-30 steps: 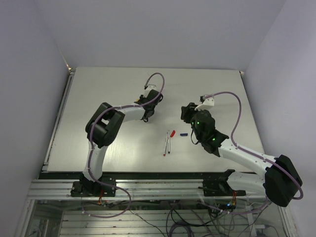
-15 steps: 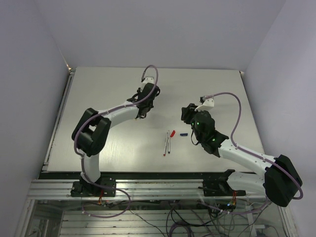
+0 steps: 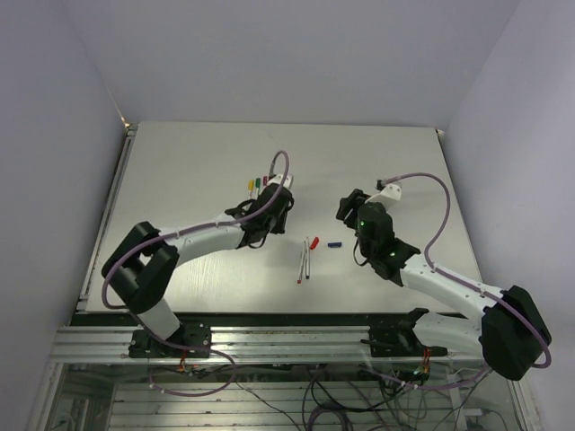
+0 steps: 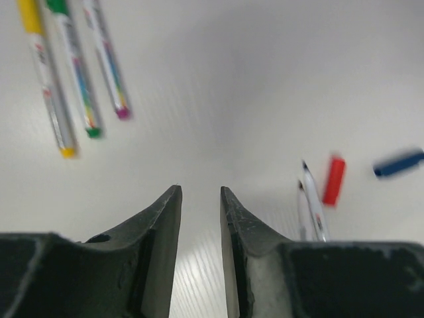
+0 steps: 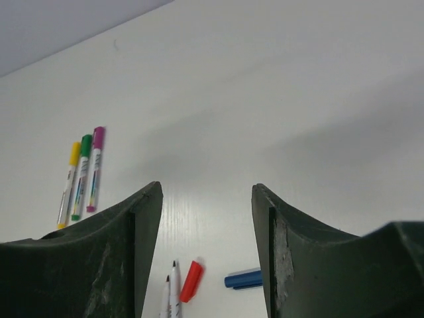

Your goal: Insert the pens into the pen caps

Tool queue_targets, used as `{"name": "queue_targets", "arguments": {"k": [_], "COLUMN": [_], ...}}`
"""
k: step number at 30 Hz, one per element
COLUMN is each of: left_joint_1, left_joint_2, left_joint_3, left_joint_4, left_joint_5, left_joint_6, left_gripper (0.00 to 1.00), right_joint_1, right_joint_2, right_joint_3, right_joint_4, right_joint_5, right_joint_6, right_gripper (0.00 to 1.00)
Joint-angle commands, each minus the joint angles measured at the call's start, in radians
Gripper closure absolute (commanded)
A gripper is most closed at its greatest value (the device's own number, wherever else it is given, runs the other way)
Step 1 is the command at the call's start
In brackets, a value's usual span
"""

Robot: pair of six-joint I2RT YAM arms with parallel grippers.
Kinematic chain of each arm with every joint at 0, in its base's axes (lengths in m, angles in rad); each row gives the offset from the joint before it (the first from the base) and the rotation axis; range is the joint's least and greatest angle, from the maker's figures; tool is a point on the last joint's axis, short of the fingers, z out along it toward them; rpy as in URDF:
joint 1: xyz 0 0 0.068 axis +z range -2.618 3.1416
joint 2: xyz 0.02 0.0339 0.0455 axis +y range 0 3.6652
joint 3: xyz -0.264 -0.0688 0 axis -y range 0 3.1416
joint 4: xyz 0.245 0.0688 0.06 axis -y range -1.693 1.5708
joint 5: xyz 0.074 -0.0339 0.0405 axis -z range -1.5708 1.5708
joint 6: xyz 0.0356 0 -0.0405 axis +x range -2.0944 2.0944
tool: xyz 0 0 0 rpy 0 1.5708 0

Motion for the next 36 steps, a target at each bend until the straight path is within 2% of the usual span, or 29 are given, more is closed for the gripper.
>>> {"name": "queue_targets", "arguments": {"k": [1,6,12,22,36], "left_joint_1": [-0.066,-0.134,-0.189,-0.245,-0.266], "left_joint_2": [-0.096,-0.143,-0.112,0.010,0.060], "left_joint_3": [-0.061,-0.109,-0.121,-0.060,-0.043], "left_joint_4": [-0.015,-0.060,-0.082,-0.066,-0.049], "left_joint_5": [0.105,0.162,0.173,0.226,0.238], "left_joint_6": [-0.011,-0.008,-0.002,0.017,0.023], "left_gripper": [0.62,0.61,0.57,0.54,0.55], "right_joint_1": [-0.064,-0.111,-0.114,-0.115,-0.116], "right_joint_2": [-0.033,-0.025,-0.030,-0.065,-0.054], "right_joint_3": [-0.033,-0.057,-0.082,-0.112,-0.116], "right_joint_4": [-0.044,-0.045,-0.021,-0.020,-0.002], "right_joint_5": [-0.030,-0.089,-0.093,-0.087,-0.099], "right_joint_6": [0.075,0.094,0.097,0.103,0.102], "right_gripper": [0.45,0.49,0.52,0.54,0.56]}}
